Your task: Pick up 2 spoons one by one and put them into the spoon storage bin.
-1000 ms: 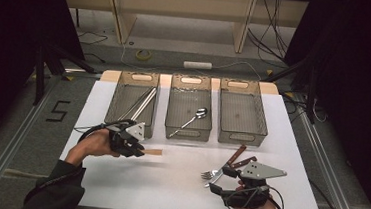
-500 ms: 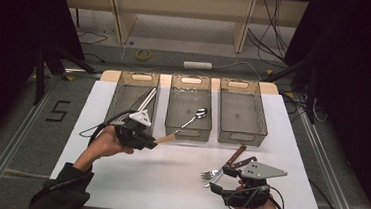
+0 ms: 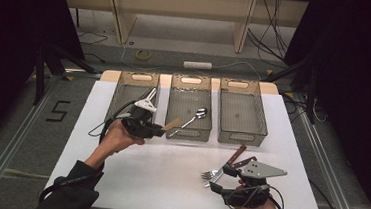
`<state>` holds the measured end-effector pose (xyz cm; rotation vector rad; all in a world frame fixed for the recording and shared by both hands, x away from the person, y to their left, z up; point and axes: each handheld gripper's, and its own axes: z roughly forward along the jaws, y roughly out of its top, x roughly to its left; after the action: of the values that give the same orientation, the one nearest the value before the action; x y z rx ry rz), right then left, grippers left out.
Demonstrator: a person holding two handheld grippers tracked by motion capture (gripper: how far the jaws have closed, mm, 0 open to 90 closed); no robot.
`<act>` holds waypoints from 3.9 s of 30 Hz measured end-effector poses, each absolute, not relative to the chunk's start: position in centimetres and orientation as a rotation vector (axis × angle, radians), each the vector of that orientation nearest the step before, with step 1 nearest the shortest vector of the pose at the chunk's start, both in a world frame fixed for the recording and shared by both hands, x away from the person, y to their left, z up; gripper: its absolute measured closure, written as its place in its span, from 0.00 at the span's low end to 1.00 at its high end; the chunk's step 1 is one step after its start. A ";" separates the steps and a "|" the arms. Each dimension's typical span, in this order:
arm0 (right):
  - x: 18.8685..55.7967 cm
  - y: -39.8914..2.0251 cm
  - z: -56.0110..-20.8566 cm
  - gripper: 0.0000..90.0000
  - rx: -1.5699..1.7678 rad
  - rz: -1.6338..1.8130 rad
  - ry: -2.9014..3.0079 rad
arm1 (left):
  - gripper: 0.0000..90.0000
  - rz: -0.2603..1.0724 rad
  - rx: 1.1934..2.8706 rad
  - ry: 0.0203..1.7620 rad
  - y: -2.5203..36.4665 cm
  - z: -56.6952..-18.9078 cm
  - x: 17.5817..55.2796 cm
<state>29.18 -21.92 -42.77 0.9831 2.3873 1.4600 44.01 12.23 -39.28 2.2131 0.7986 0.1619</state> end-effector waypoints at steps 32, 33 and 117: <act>29.2 -22.2 -42.7 0.34 0.977 1.464 2.386 | 0.84 0.167 1.980 0.993 7.0 -37.4 50.3; 29.2 -22.2 -42.7 0.34 0.978 1.464 2.386 | 0.84 0.169 1.979 1.000 6.9 -37.5 50.5; 38.1 -26.1 -44.0 0.64 1.206 1.208 2.336 | 0.31 0.319 1.874 0.946 16.4 -39.4 41.1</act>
<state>38.12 -26.09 -44.01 1.2063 2.3356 1.2082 41.08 16.42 -39.36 1.8736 0.9463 0.3188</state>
